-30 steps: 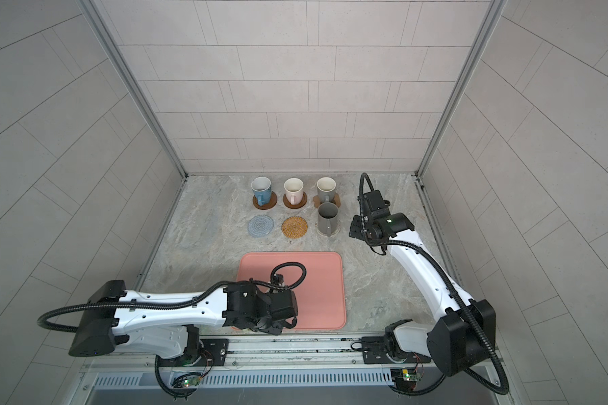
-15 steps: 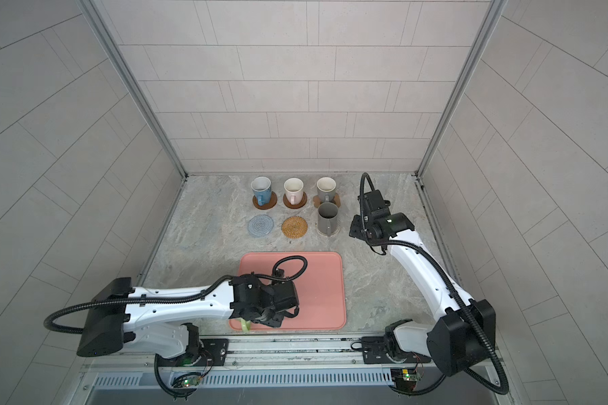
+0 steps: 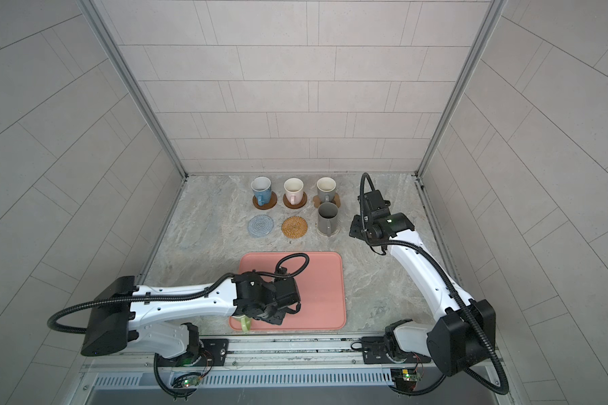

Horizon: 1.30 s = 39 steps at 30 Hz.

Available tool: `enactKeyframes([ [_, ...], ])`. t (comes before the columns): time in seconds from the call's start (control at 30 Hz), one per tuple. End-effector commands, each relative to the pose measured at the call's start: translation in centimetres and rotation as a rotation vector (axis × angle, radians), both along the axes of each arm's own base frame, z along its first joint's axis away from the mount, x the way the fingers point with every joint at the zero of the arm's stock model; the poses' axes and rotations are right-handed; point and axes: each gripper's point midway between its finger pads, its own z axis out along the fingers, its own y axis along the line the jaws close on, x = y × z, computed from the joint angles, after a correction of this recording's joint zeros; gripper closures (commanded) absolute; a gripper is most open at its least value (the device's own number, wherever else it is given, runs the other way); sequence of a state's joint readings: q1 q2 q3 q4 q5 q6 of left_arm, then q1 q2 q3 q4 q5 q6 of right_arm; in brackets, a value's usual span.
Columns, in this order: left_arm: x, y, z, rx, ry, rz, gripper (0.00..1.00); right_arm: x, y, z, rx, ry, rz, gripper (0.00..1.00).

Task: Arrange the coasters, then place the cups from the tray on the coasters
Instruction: 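Close left gripper on the white mug's rim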

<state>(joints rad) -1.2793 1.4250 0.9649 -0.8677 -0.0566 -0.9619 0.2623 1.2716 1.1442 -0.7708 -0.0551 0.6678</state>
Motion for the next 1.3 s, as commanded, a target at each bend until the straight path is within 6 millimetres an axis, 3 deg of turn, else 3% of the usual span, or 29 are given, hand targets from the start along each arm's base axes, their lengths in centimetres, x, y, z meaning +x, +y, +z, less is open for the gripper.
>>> enactKeyframes([
  [0.0,1.0,-0.5,0.8,-0.008,-0.045,-0.006,0.81,0.0,-0.6,0.5,-0.011,-0.006,-0.029,0.50],
  [0.27,1.2,-0.5,0.9,-0.015,-0.063,-0.010,0.86,-0.2,-0.6,0.4,-0.013,-0.001,-0.028,0.50],
  [1.27,3.0,-1.4,3.1,-0.080,-0.165,0.030,0.89,-0.7,-0.6,0.2,-0.001,0.005,-0.033,0.50],
])
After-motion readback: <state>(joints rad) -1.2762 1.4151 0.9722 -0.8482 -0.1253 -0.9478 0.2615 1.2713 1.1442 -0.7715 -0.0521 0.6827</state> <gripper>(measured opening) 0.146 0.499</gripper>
